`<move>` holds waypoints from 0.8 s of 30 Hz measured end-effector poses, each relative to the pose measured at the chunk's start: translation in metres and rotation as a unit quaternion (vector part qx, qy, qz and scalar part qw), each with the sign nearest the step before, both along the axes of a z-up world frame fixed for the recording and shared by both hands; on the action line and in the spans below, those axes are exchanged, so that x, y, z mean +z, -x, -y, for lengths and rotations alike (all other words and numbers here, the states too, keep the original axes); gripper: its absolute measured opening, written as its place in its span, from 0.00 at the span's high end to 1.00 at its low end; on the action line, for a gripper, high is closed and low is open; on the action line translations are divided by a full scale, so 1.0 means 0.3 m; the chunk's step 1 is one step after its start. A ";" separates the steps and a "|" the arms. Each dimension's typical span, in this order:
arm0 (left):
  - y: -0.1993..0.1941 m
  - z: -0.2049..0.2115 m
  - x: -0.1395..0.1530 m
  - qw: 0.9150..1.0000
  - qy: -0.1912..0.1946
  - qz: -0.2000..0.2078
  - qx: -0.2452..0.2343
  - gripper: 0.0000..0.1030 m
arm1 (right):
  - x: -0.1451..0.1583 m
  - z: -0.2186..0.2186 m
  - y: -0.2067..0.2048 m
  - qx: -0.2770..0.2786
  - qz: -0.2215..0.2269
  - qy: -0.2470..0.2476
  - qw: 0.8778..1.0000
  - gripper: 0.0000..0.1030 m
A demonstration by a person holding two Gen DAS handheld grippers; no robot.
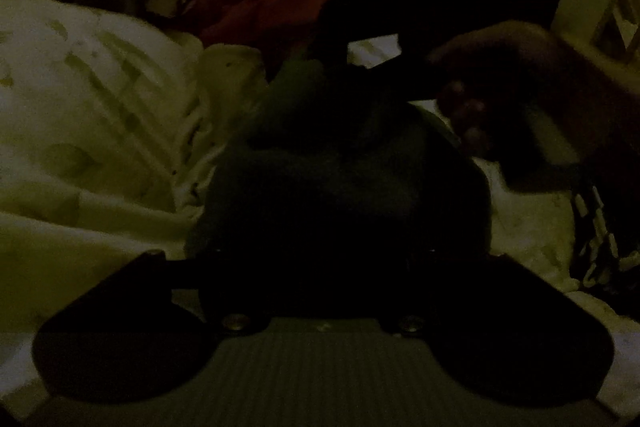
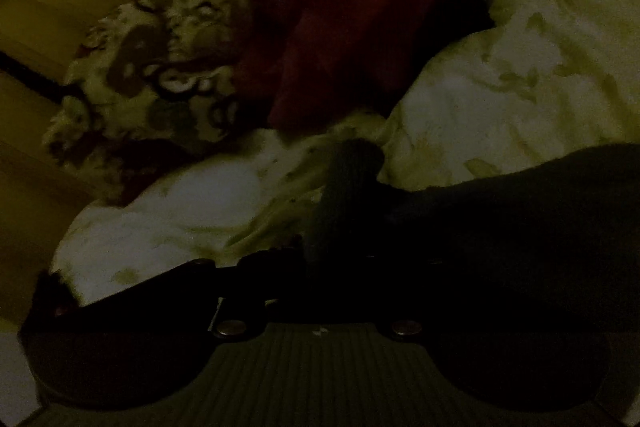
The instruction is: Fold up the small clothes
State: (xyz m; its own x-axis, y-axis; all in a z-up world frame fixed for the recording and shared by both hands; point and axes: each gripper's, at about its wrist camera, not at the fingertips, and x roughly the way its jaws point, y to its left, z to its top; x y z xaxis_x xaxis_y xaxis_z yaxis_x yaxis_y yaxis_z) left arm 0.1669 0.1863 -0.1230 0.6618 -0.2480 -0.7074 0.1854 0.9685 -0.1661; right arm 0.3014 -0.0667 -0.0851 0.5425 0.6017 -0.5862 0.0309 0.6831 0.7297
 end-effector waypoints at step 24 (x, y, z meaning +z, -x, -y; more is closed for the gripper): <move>0.063 0.027 0.076 0.995 -0.096 0.009 0.012 0.04 | 0.197 0.169 0.241 -0.015 0.186 0.075 0.980 0.00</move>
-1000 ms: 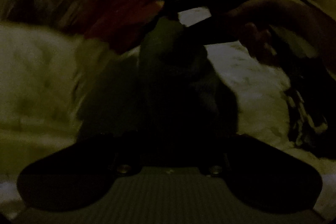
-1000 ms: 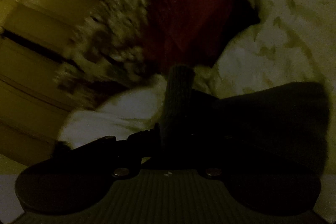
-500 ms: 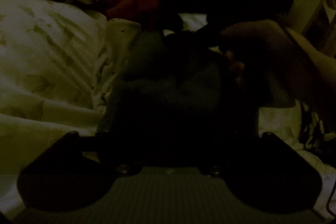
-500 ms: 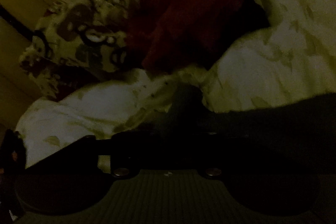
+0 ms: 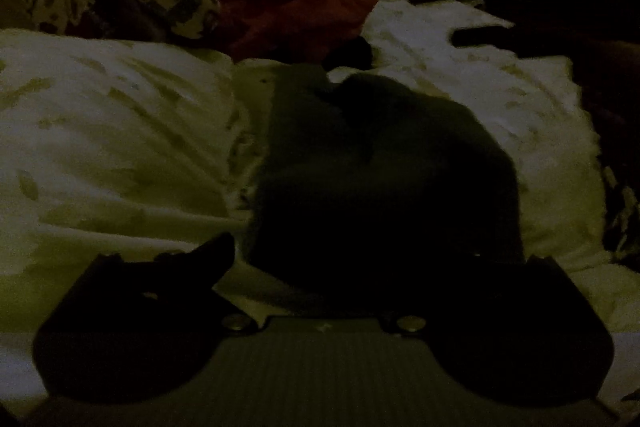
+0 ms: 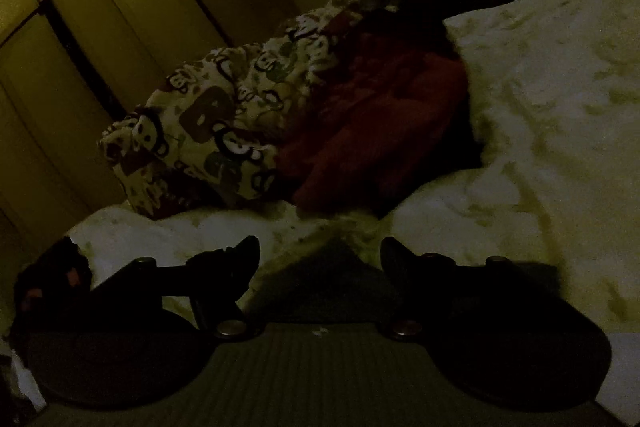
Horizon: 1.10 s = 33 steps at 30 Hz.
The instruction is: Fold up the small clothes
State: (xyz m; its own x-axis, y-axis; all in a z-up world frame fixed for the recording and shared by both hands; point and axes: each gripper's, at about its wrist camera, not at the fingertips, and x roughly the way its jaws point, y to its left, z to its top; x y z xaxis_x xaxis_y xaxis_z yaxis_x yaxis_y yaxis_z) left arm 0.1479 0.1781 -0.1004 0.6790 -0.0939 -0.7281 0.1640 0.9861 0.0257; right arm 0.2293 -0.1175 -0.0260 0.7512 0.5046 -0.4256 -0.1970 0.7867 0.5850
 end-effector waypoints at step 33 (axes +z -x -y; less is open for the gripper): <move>-0.097 0.089 -0.154 0.995 -0.080 -0.011 -0.054 0.55 | -0.360 -0.200 -0.016 0.069 -0.019 0.111 0.991 0.28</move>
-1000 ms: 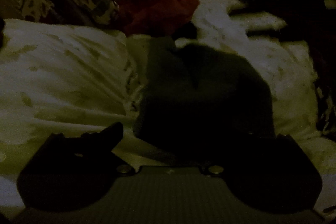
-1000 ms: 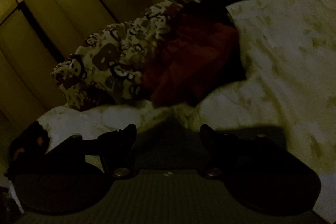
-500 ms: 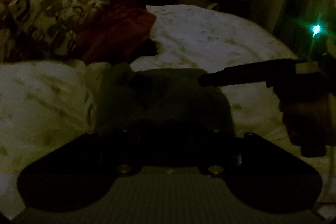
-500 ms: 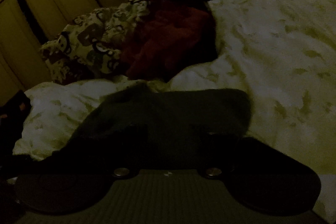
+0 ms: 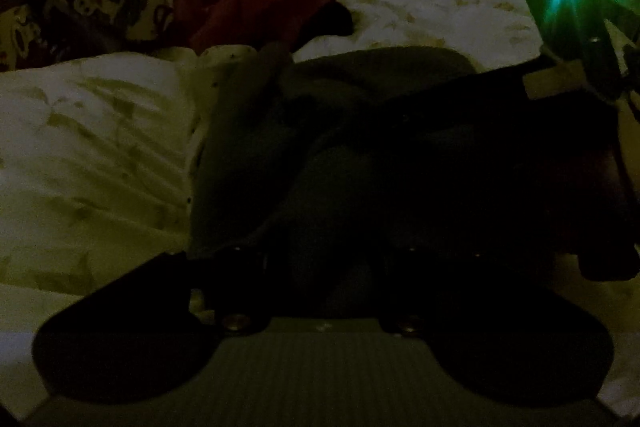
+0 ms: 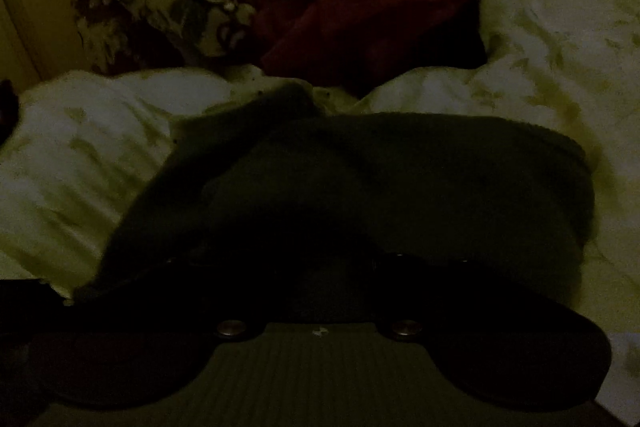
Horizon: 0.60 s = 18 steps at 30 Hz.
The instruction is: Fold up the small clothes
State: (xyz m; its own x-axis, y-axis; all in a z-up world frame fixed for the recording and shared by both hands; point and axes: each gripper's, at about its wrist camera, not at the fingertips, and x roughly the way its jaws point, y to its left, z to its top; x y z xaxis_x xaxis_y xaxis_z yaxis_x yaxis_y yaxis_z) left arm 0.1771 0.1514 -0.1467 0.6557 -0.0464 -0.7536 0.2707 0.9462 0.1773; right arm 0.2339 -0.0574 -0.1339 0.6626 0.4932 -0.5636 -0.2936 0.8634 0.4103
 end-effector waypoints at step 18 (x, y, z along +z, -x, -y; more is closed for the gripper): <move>-0.067 -0.380 0.208 0.963 0.237 -0.109 0.073 0.00 | 0.059 0.507 0.324 -0.146 -0.046 -0.189 0.970 0.00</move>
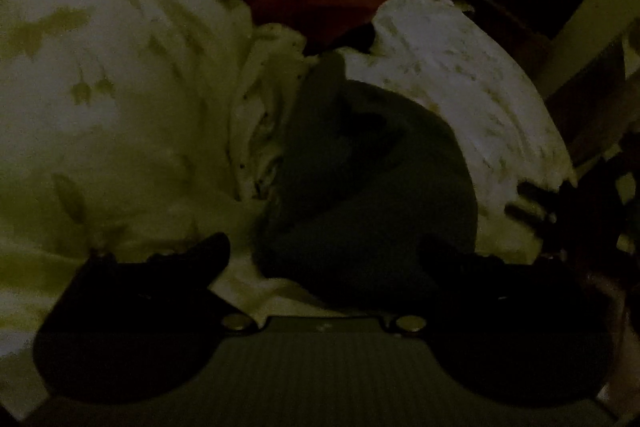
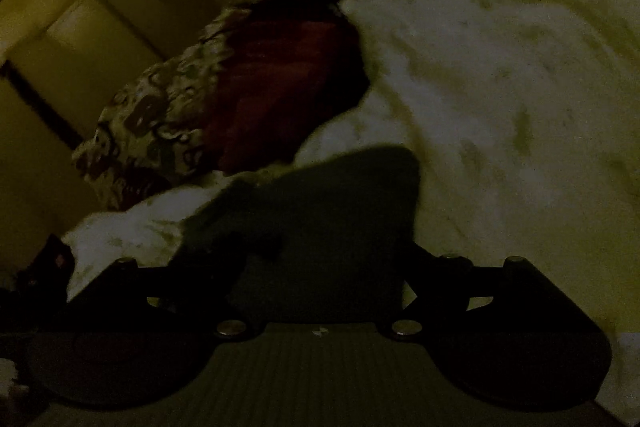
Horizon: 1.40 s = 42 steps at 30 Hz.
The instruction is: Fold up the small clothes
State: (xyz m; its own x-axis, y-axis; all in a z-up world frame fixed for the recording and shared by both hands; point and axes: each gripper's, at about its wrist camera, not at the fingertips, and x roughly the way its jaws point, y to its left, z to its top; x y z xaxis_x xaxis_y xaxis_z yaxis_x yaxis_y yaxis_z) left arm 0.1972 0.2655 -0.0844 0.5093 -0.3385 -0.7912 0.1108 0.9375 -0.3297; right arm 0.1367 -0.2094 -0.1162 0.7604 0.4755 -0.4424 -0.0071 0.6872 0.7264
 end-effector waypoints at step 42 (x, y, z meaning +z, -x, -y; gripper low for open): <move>-0.131 0.077 -0.260 0.993 0.045 -0.092 -0.056 0.37 | -0.291 -0.047 -0.211 -0.037 -0.039 -0.168 0.984 0.00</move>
